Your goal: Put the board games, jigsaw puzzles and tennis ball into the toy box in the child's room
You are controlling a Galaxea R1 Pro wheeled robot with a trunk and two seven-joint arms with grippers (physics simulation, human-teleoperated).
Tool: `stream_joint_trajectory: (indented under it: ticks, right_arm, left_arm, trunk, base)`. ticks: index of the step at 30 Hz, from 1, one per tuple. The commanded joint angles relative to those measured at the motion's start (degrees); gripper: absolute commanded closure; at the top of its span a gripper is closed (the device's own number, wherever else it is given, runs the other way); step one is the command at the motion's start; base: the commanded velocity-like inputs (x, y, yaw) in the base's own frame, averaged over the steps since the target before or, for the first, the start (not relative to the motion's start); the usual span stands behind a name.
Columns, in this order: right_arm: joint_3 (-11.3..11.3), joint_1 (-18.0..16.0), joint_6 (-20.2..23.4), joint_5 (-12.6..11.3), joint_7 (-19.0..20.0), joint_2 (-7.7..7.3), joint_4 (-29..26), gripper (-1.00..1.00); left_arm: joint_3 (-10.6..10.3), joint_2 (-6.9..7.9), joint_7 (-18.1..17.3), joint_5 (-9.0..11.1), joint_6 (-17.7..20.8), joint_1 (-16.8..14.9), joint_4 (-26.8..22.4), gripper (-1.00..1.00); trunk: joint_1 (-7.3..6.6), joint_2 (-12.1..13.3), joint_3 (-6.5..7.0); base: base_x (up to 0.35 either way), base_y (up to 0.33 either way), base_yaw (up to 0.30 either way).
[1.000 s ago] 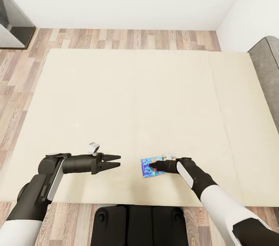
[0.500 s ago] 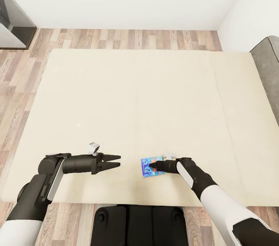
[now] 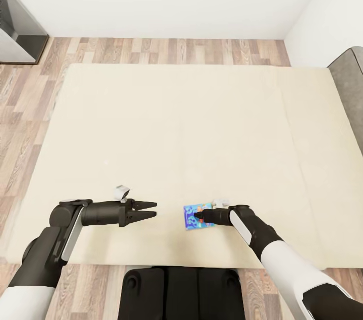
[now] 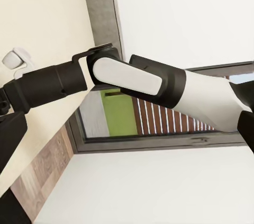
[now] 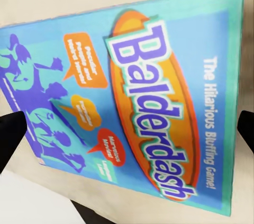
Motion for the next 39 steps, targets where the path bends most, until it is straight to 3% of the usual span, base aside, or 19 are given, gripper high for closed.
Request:
stream_joint_trajectory:
  ticks: [1, 39]
  right_arm:
    - [0.06, -0.02, 0.21, 0.17, 0.15, -0.01, -0.04, -1.0]
    - [0.1, -0.02, 0.21, 0.17, 0.15, 0.07, -0.04, -1.0]
  left_arm:
    - [0.0, 0.04, -0.15, 0.07, 0.6, -0.01, -0.01, -1.0]
    - [-0.02, 0.05, -0.15, 0.07, 0.6, -0.01, -0.01, -1.0]
  trunk:
    - [0.03, -0.09, -0.06]
    - [0.03, -0.09, -0.06]
  base:
    - [0.0, 0.048, 0.0]
    - [0.0, 0.061, 0.0]
